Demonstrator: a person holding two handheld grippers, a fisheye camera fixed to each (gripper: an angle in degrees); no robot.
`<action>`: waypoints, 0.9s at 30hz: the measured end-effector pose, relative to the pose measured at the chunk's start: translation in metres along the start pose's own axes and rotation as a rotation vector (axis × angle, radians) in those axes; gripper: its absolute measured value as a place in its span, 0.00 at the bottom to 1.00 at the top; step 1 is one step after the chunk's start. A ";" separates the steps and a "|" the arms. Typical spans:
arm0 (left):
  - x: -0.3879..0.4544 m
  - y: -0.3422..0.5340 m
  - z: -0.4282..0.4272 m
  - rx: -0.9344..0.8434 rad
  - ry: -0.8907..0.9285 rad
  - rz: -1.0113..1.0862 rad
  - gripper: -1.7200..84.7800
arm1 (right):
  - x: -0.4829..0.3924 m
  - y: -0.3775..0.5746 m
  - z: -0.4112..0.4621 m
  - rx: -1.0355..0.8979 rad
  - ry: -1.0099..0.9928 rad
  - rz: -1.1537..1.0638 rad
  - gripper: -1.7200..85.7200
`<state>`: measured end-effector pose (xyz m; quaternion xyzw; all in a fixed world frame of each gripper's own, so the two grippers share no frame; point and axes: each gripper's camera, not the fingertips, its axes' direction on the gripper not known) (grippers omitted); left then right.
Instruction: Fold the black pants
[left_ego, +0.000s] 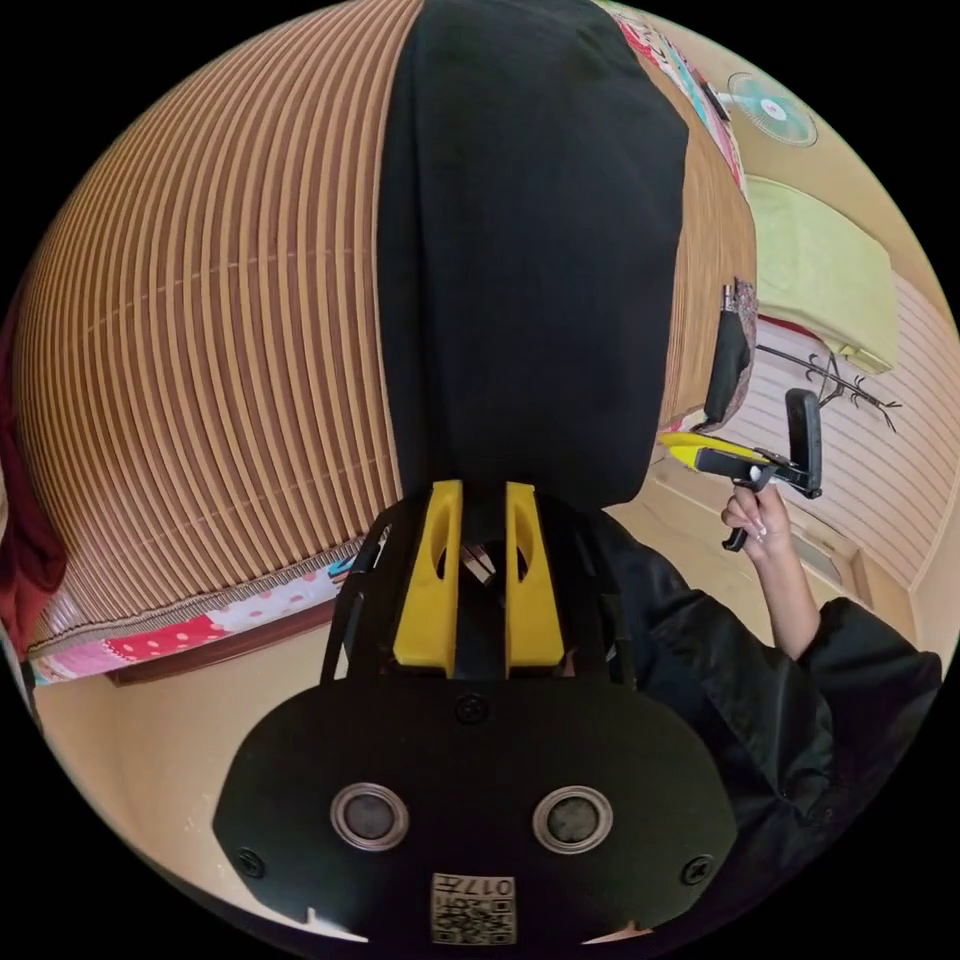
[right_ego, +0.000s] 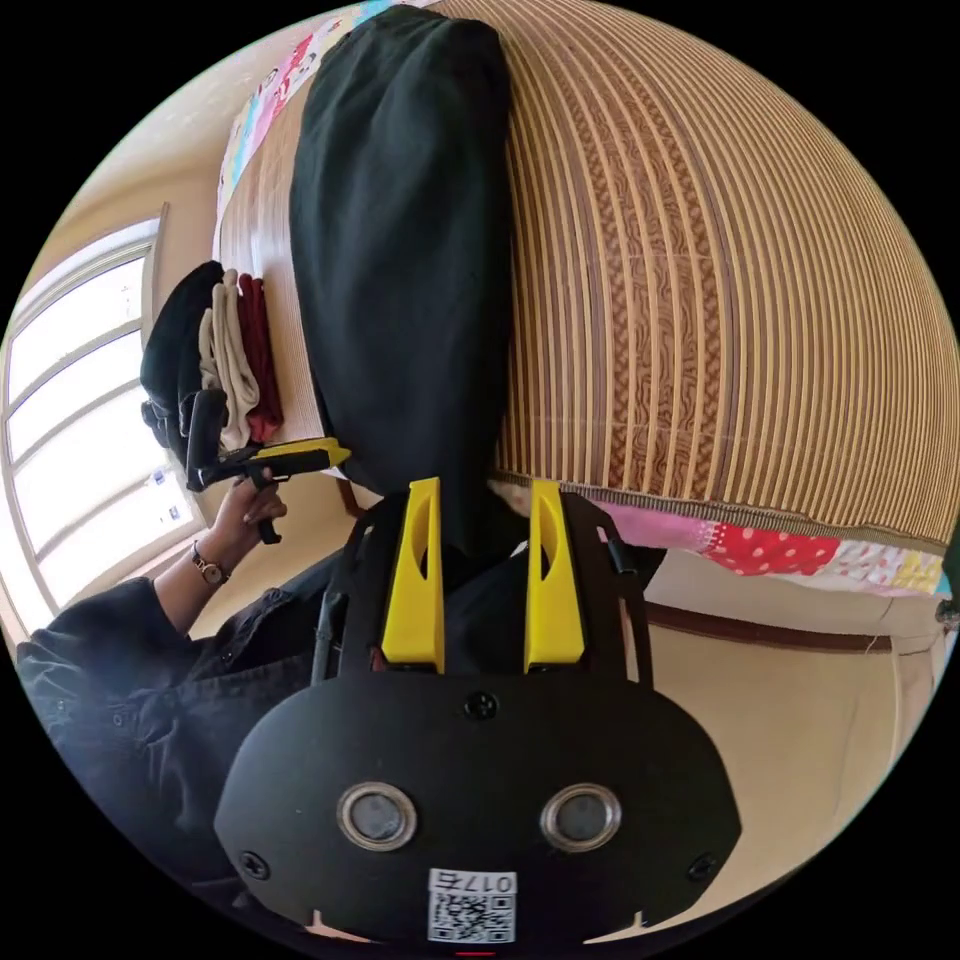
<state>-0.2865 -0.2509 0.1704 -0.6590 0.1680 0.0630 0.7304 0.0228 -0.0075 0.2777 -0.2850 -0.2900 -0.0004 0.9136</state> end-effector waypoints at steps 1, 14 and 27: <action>0.005 0.001 0.000 0.002 -0.031 0.009 0.10 | 0.001 -0.001 0.006 -0.013 -0.011 -0.002 0.16; -0.011 0.054 -0.053 0.099 0.000 0.060 0.02 | -0.025 0.040 0.024 -0.064 -0.059 -0.120 0.06; -0.023 0.063 -0.037 0.041 0.061 -0.045 0.03 | -0.028 0.006 0.055 -0.094 -0.145 -0.127 0.08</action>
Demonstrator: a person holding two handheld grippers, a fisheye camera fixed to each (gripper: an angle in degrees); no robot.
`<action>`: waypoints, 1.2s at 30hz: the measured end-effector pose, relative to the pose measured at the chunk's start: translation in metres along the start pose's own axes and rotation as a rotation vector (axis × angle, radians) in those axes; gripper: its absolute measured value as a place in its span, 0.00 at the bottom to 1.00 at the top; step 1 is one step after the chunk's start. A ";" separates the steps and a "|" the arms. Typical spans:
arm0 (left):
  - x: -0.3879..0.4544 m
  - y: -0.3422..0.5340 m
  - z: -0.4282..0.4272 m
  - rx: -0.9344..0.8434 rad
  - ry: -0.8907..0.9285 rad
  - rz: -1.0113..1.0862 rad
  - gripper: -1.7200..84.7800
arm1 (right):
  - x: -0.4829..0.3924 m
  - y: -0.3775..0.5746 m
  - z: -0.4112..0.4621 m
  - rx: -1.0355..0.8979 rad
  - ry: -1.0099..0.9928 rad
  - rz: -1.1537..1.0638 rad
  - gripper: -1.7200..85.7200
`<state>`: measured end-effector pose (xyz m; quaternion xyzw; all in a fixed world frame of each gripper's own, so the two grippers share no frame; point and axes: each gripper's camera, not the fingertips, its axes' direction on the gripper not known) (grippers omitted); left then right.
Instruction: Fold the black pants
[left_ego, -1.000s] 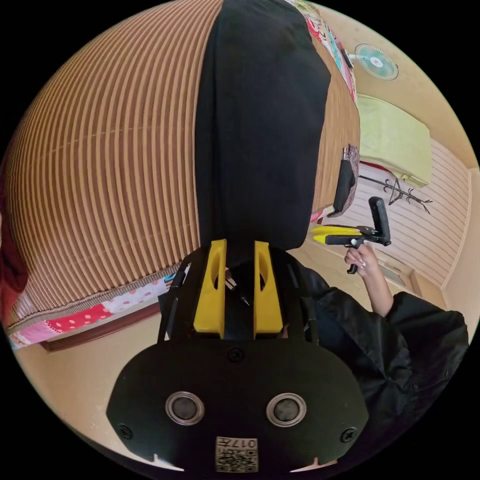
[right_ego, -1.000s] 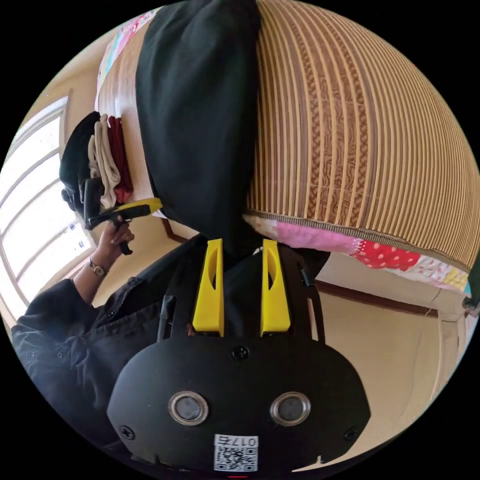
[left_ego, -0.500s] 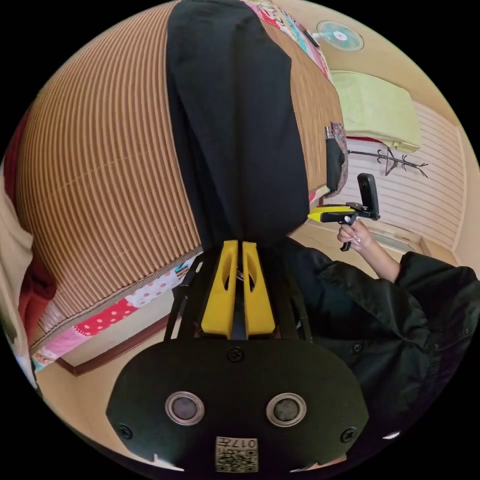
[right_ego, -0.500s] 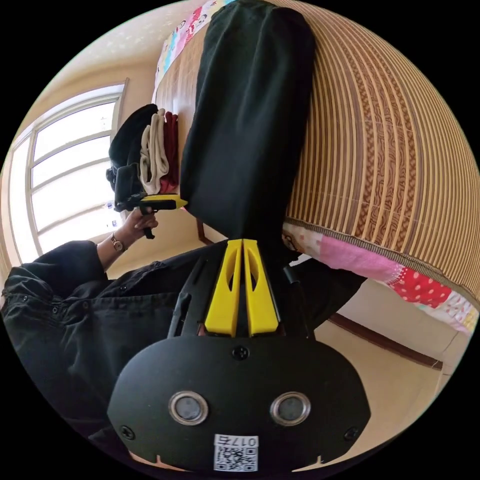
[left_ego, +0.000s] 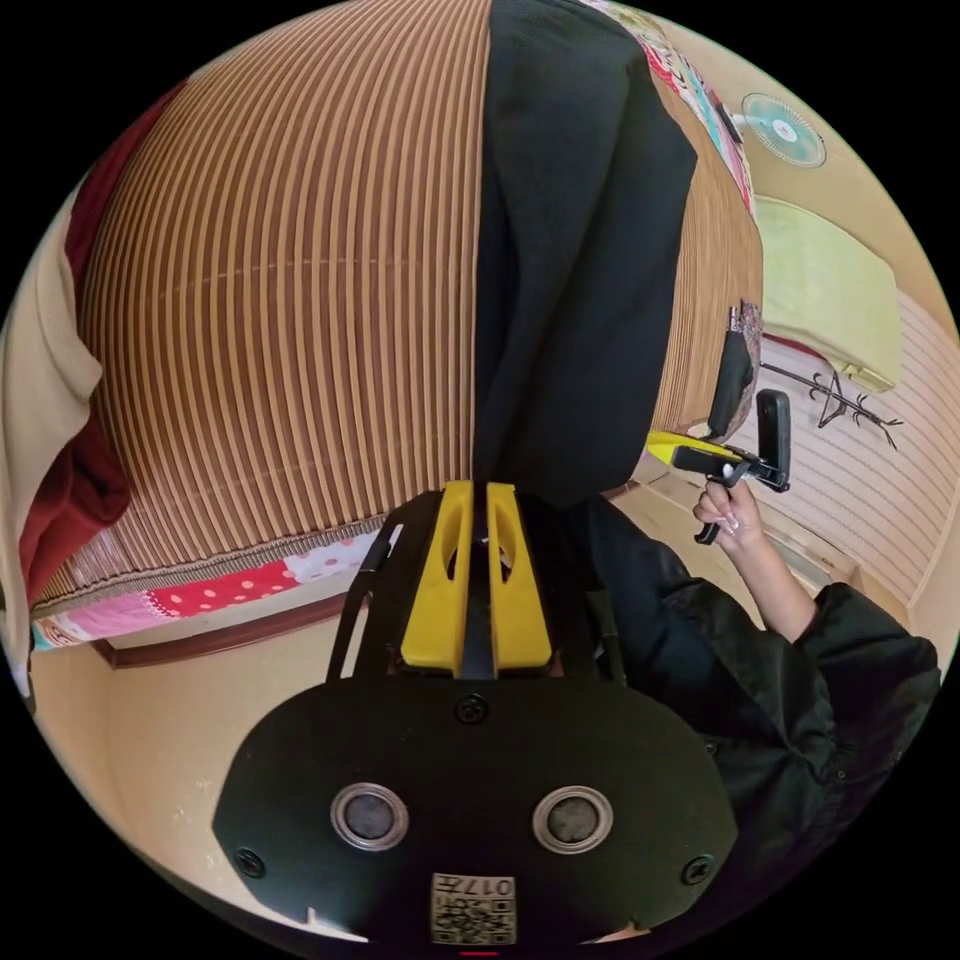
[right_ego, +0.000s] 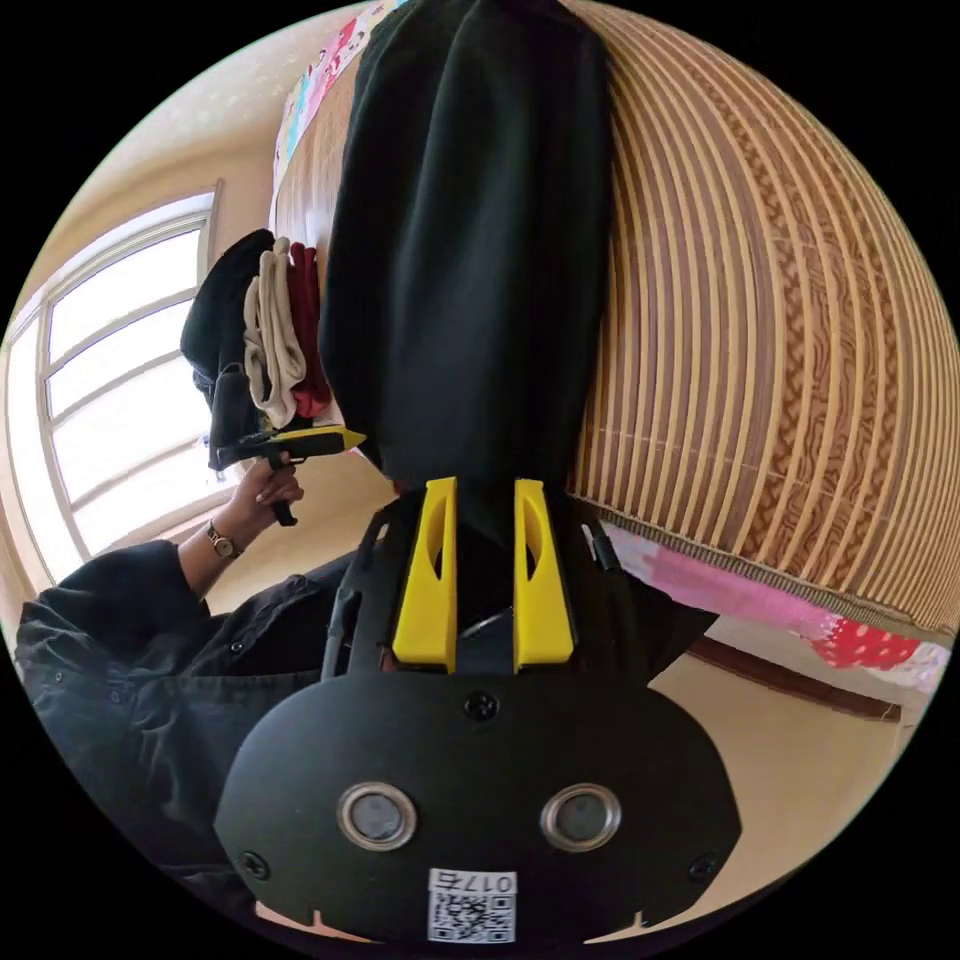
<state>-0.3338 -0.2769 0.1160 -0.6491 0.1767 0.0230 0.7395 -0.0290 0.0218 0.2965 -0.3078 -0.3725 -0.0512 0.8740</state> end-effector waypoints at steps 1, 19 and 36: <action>0.000 0.004 -0.001 -0.006 0.054 0.036 0.02 | -0.003 0.003 0.002 -0.004 0.013 -0.016 0.07; -0.043 0.054 -0.044 0.320 0.244 -0.025 0.15 | 0.049 0.042 -0.086 0.215 -0.117 0.091 0.15; -0.059 0.037 -0.067 0.183 0.525 0.216 0.06 | 0.020 0.015 -0.114 0.229 -0.608 -0.153 0.04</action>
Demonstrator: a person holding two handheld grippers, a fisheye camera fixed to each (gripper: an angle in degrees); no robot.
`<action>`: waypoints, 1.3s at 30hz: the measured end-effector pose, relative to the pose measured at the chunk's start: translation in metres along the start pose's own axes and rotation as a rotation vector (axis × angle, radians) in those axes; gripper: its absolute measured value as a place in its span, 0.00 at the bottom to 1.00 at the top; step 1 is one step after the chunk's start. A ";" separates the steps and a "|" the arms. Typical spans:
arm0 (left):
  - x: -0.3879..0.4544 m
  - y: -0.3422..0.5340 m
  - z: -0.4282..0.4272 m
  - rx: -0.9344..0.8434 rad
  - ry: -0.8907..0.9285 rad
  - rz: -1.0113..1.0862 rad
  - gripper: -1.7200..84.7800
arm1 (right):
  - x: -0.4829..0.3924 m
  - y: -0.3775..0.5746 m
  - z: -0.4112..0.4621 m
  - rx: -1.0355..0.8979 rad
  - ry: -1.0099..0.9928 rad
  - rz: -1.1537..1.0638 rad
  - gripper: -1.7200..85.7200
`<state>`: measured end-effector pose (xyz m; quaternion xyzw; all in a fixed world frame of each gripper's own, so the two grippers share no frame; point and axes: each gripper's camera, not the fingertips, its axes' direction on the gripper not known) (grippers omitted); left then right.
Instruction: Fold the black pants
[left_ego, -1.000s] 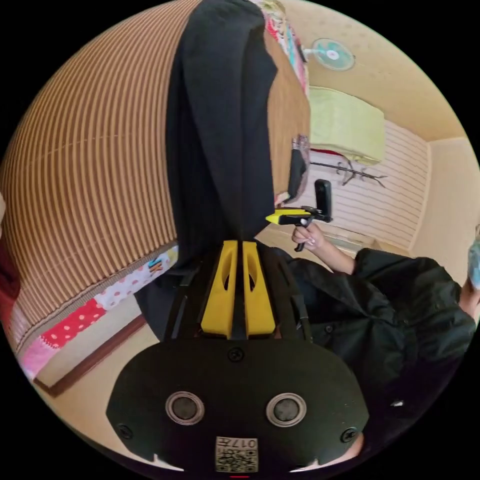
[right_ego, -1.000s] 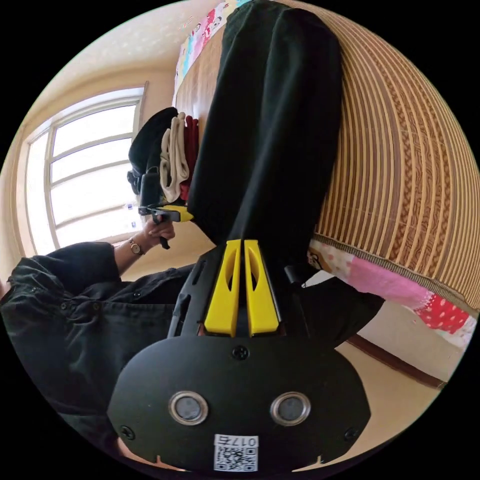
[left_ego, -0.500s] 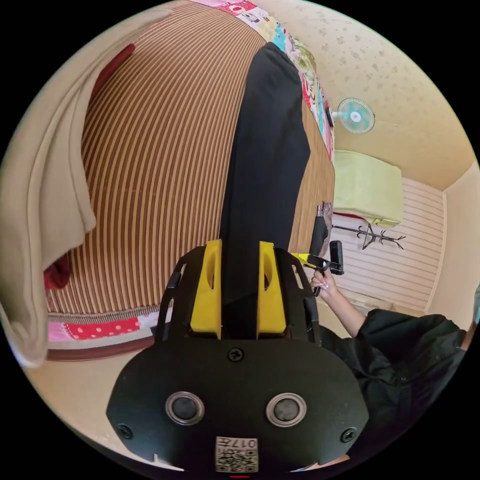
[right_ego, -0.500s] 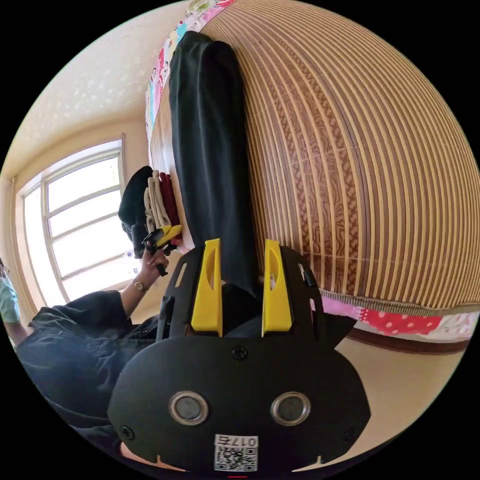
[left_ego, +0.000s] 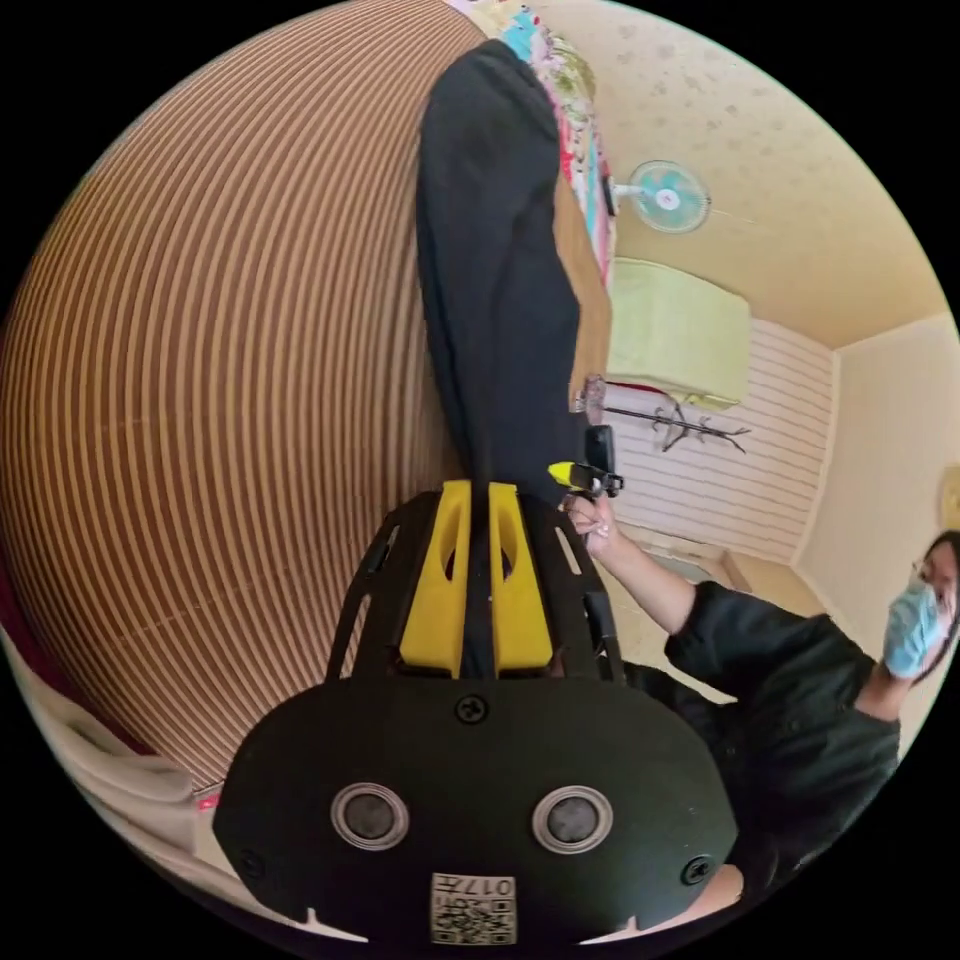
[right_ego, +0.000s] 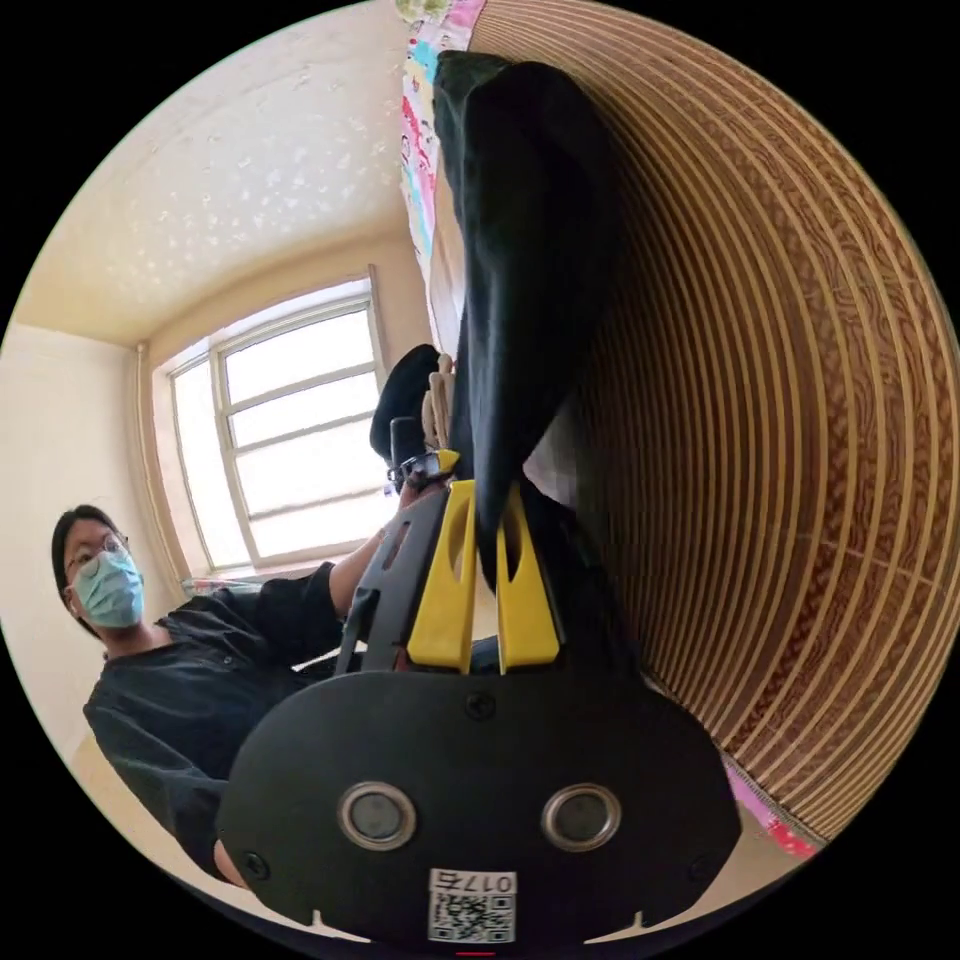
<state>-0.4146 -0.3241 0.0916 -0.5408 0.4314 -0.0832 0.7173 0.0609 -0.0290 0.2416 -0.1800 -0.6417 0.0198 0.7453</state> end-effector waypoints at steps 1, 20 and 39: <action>0.019 0.017 -0.007 -0.013 0.041 0.078 0.06 | -0.013 0.010 -0.001 -0.007 -0.008 -0.036 0.03; 0.279 0.043 -0.111 0.405 0.051 0.574 0.06 | -0.366 0.001 -0.055 0.142 0.475 -0.752 0.02; 0.024 0.166 0.031 -0.052 -0.396 -0.179 0.11 | -0.046 0.074 0.046 -0.344 0.680 0.200 0.17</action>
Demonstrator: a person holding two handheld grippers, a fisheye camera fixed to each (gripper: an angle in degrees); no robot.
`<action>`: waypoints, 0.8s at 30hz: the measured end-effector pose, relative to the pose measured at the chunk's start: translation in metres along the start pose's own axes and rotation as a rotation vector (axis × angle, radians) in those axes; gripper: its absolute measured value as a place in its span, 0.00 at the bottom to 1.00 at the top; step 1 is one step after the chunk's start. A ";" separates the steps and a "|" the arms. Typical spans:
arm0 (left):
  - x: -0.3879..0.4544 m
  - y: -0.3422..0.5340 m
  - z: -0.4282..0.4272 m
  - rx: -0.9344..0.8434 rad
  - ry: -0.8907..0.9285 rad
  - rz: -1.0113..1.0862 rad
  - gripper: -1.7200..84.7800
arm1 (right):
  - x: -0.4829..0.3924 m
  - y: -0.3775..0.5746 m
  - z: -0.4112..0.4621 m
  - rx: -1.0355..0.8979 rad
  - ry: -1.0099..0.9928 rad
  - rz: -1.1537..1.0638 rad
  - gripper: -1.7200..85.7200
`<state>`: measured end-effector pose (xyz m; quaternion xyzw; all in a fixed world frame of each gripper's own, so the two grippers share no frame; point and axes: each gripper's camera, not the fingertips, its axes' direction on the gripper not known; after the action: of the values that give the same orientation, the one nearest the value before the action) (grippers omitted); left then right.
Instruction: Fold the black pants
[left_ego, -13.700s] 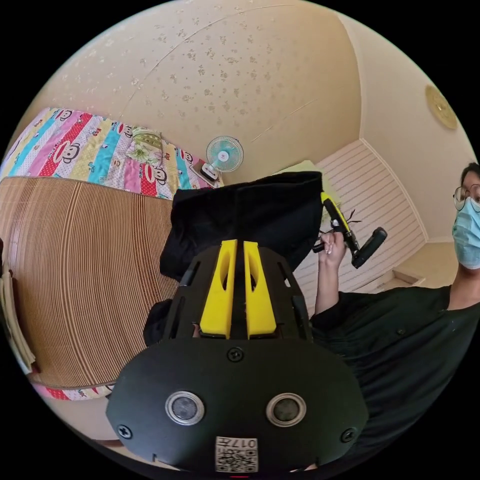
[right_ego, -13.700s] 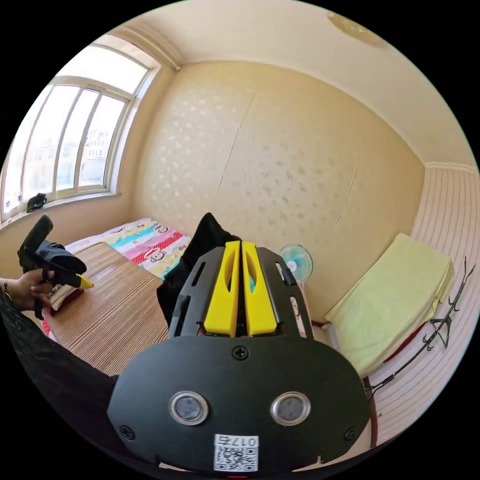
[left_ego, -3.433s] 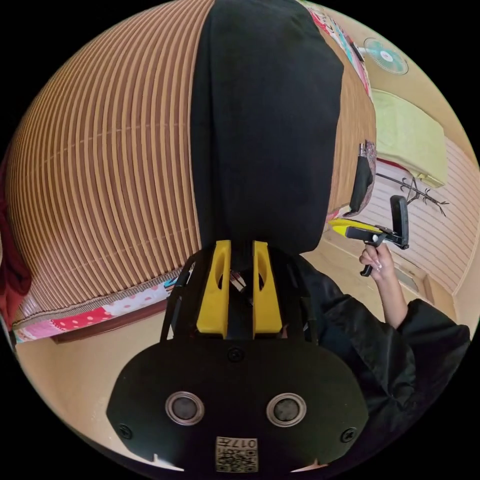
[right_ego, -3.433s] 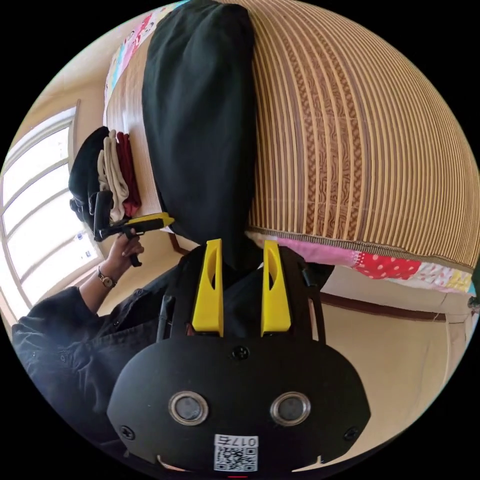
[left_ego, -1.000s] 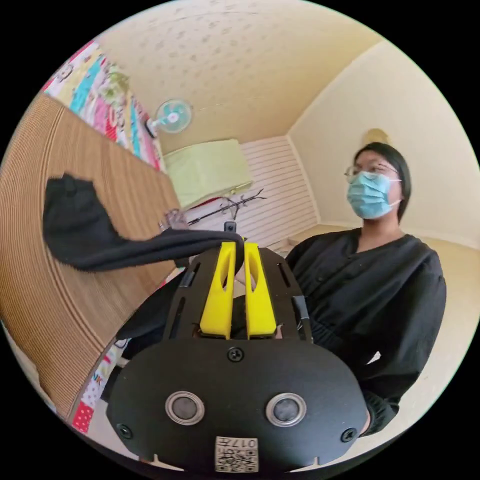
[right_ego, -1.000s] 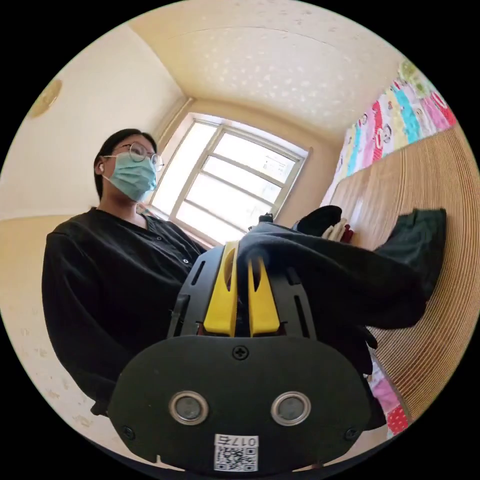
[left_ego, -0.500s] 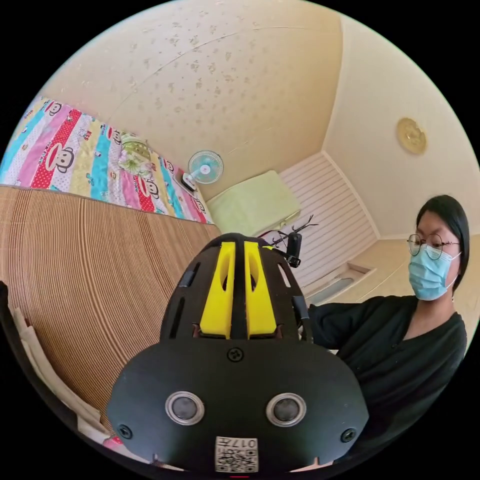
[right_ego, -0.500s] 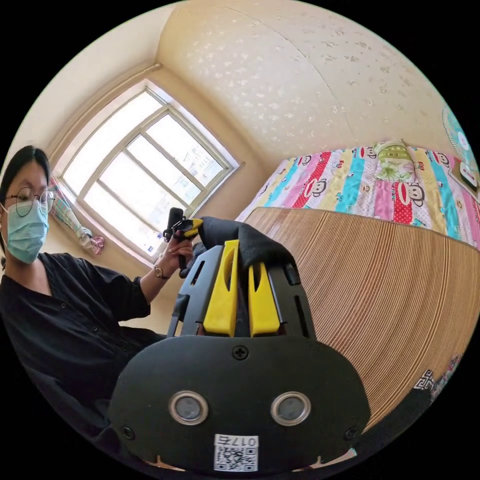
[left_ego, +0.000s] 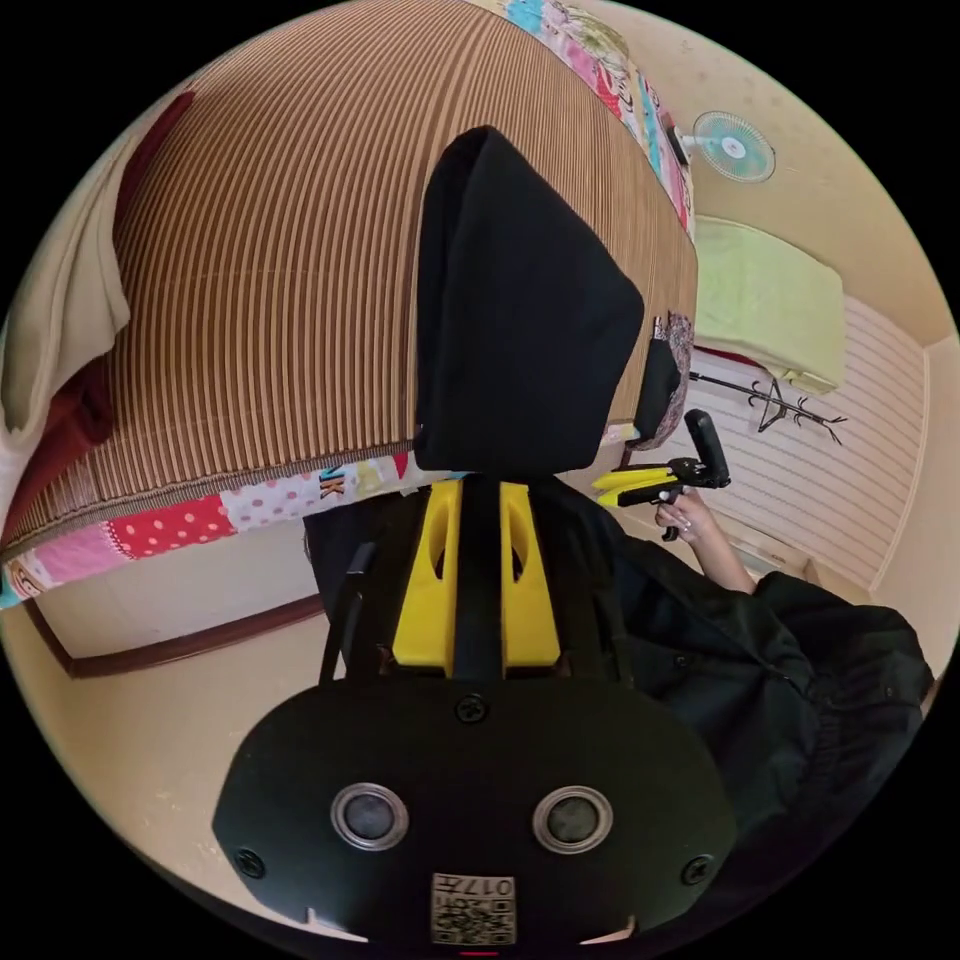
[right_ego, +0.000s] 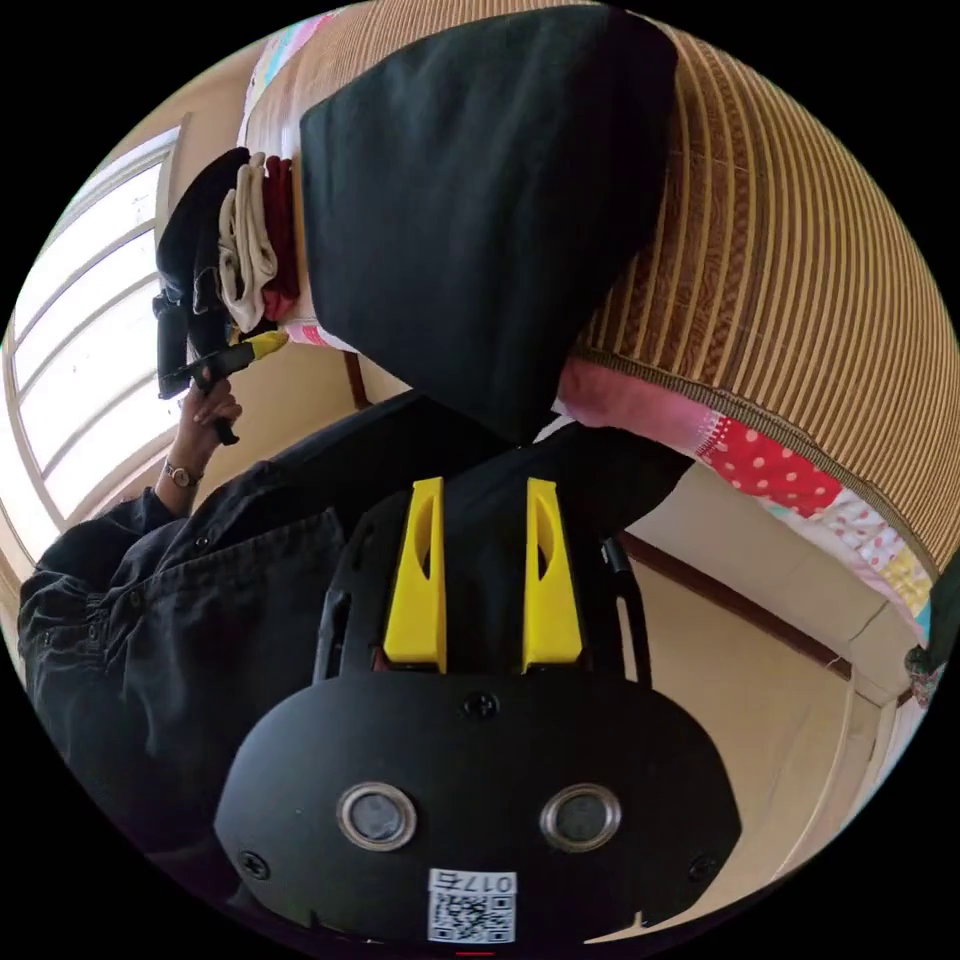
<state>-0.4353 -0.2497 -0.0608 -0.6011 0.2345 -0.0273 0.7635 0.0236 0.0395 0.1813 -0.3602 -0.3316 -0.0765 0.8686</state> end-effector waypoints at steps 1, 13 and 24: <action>-0.001 -0.009 -0.004 0.043 0.008 0.011 0.13 | 0.003 -0.002 -0.010 0.054 -0.028 0.005 0.18; -0.001 -0.085 0.066 -0.057 0.010 0.008 0.14 | 0.001 -0.068 -0.014 0.270 -0.089 0.067 0.16; 0.051 0.064 -0.025 0.177 0.095 0.041 0.09 | -0.157 -0.022 -0.055 0.276 -0.390 -0.309 0.10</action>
<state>-0.4151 -0.2715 -0.1412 -0.5244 0.2796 -0.0608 0.8020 -0.0765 -0.0306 0.0661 -0.1916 -0.5508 -0.0914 0.8072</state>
